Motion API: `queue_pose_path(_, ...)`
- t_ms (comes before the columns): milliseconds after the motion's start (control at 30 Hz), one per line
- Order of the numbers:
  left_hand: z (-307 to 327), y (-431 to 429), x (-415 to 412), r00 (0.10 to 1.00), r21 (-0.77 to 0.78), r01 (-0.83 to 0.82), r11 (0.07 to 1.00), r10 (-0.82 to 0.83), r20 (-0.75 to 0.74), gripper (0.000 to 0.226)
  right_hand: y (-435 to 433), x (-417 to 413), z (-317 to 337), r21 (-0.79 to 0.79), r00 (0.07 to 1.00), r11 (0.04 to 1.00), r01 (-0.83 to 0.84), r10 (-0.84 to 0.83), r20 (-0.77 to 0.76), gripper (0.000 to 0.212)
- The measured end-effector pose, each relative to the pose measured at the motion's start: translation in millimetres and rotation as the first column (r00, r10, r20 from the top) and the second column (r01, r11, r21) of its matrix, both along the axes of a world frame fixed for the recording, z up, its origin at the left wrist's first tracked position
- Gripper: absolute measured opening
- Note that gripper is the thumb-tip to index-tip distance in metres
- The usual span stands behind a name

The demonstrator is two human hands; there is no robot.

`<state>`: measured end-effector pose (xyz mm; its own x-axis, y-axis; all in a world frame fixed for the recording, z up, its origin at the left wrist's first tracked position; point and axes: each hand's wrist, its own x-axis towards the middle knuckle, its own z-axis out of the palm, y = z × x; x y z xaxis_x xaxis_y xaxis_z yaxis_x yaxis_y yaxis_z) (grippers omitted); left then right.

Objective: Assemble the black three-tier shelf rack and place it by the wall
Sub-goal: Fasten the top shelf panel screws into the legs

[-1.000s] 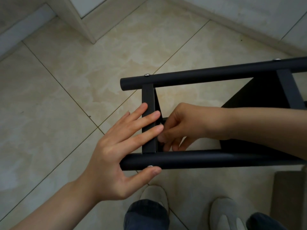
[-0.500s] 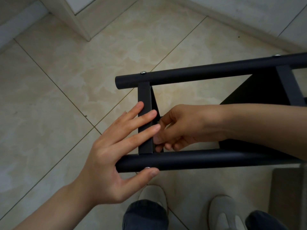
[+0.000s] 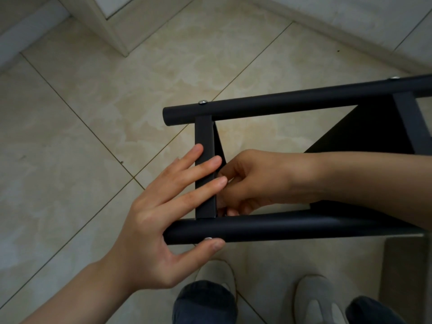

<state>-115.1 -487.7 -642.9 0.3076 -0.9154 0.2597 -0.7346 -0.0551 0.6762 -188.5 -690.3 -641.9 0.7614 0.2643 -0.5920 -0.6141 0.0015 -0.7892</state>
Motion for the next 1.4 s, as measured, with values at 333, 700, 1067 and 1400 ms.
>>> queue_pose_path(333,1.5,0.5,0.0,1.000,0.011,-0.002,1.000,0.002,0.010,0.056,7.4,2.1,7.0,-0.151,0.997,0.989,0.001,0.011,0.080,0.012)
queue_pose_path(700,-0.8,0.8,-0.1,1.000,-0.002,0.000,1.000,0.000,-0.001,0.056,8.6,0.1,5.4,-0.157,0.999,0.987,-0.024,0.031,0.043,0.011)
queue_pose_path(1067,0.4,0.3,-1.3,1.000,-0.004,-0.008,1.000,0.007,-0.008,0.056,7.9,0.7,4.4,-0.137,0.999,0.989,0.047,-0.045,0.019,0.017)
queue_pose_path(1400,0.3,0.3,-1.1,1.000,-0.007,-0.010,1.000,0.010,-0.006,0.055,5.2,-1.1,5.7,-0.090,0.999,0.996,-0.027,0.030,0.035,0.010)
